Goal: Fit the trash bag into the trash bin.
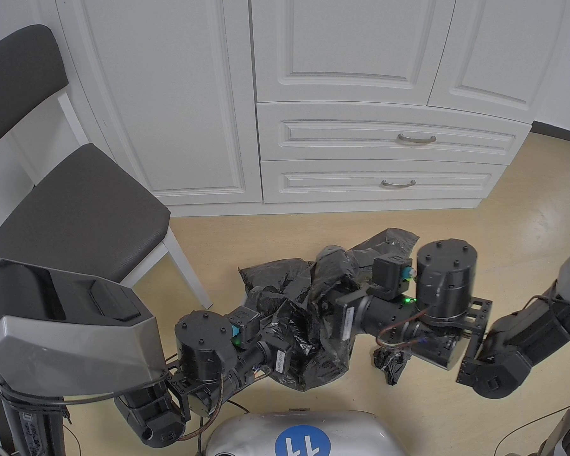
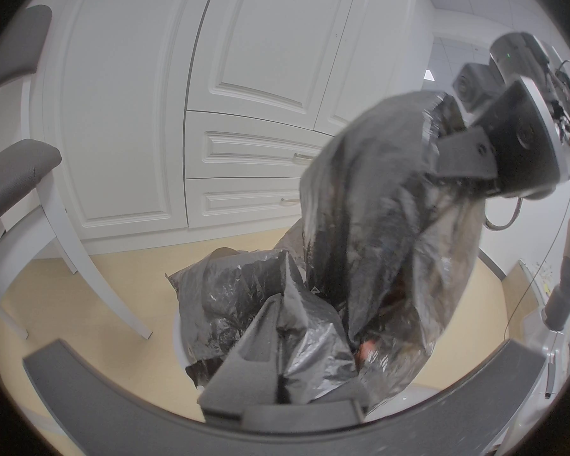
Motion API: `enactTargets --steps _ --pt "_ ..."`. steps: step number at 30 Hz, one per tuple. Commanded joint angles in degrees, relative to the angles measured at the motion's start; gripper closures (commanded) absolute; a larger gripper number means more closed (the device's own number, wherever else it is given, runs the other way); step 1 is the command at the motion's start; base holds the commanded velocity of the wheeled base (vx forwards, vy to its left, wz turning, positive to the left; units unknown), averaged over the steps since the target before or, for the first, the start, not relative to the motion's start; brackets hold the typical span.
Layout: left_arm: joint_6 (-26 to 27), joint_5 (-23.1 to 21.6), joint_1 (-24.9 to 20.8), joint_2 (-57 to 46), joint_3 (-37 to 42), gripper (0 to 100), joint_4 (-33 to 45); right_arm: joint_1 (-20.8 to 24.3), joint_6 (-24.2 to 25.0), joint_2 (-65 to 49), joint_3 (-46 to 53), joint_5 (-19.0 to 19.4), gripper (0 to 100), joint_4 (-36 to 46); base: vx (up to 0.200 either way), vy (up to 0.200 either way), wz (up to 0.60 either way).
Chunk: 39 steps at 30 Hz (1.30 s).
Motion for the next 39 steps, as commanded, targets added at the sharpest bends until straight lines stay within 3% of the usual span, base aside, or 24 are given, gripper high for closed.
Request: enactTargets --steps 1,5,9,11,16,17,21,25,39 --pt "-0.11 0.03 0.12 0.2 0.6 100 -0.01 2.79 6.7 7.49 -8.31 -3.36 100 1.59 0.0 0.0 0.0" --pt "-2.66 -0.4 1.62 -0.06 0.51 100 -0.01 2.79 12.85 7.32 -12.61 -3.71 100 8.0 0.0 0.0 0.0" --pt "-5.38 -2.69 2.58 -1.29 0.78 100 -0.01 2.79 15.4 7.41 -15.16 -4.06 100 11.96 0.0 0.0 0.0" --pt "-7.58 -5.24 3.37 -2.78 1.3 100 -0.01 2.79 18.12 7.76 -18.59 -6.08 100 16.88 0.0 0.0 0.0" --pt "-11.98 -5.68 3.46 -2.61 1.3 100 -0.01 2.79 24.71 8.81 -25.88 -8.98 100 25.93 0.0 0.0 0.0" --pt "-12.77 -5.77 3.55 -2.52 1.22 0 -0.01 2.79 26.21 8.99 -27.29 -9.25 100 27.78 0.0 0.0 0.0" --pt "-14.35 -7.0 4.96 -2.52 1.22 0 -0.01 2.53 29.37 9.25 -30.45 -9.51 100 31.82 0.0 0.0 0.0" --pt "-14.61 -11.22 6.8 -2.78 2.27 0 -0.1 1.83 30.78 10.13 -32.48 -9.51 100 33.58 0.0 0.0 0.0" --pt "-14.61 -11.39 6.71 -2.87 3.06 0 -0.1 1.65 32.01 11.8 -33.79 -9.86 100 33.67 0.0 0.0 0.0"
